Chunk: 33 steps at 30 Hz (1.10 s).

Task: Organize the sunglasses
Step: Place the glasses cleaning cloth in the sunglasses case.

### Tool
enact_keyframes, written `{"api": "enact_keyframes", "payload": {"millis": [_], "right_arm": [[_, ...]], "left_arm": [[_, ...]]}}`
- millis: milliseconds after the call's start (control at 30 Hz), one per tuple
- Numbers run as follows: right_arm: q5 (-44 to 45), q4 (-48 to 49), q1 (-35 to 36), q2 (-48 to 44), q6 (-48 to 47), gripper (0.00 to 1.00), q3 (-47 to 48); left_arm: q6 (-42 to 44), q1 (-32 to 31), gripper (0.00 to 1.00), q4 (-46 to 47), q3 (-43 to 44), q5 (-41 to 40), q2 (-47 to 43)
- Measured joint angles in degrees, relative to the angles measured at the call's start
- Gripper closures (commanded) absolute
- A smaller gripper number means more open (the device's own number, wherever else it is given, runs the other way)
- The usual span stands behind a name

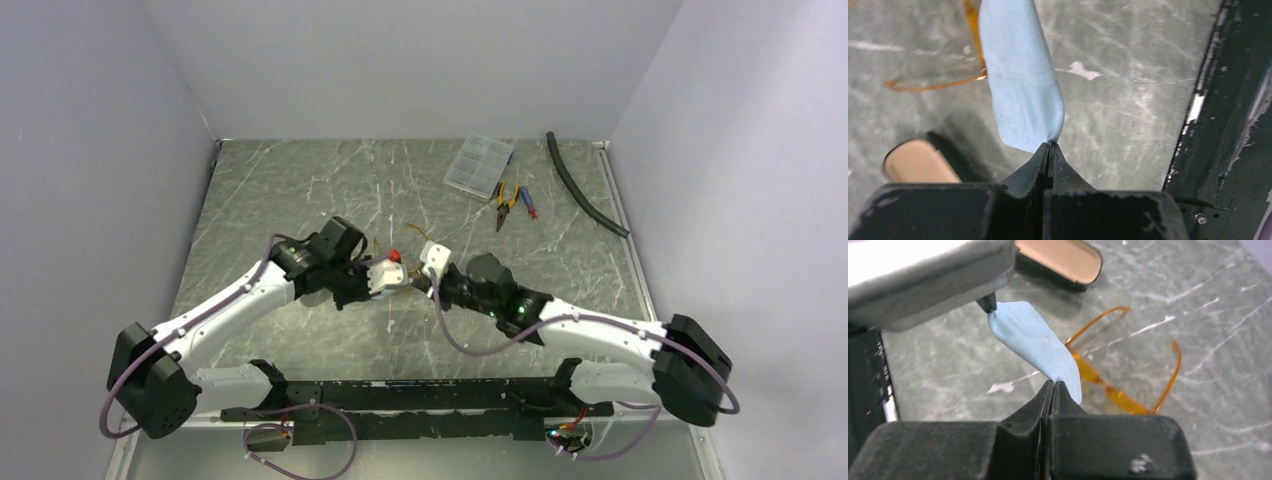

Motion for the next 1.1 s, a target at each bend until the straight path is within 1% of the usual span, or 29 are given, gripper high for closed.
{"api": "enact_keyframes", "payload": {"millis": [133, 267, 500, 767, 933, 1100], "right_arm": [[-6.1, -2.2, -5.1, 10.2, -4.6, 1.0, 11.3], [-13.7, -1.9, -8.9, 19.9, -7.1, 1.0, 19.3], [-23.8, -2.8, -10.7, 37.4, -15.2, 1.0, 36.4], [-31.2, -1.3, -11.5, 46.1, -22.4, 1.0, 41.6], [-32.3, -1.0, -11.7, 52.7, -26.0, 1.0, 48.3], [-32.7, -1.3, -11.8, 56.2, -29.0, 1.0, 52.5]], "left_arm": [[-0.9, 5.4, 0.97, -2.8, 2.6, -3.8, -2.1], [-1.2, 11.6, 0.97, -3.8, 3.5, -8.0, -4.1], [-1.0, 19.8, 0.97, -4.1, 3.5, -13.7, -6.5], [0.7, 26.7, 0.97, -0.6, 1.6, -14.8, -5.0], [1.7, 29.7, 0.97, 1.5, 1.0, -14.7, -2.5], [3.1, 31.3, 0.97, 3.8, -0.7, -14.7, -1.4]]}}
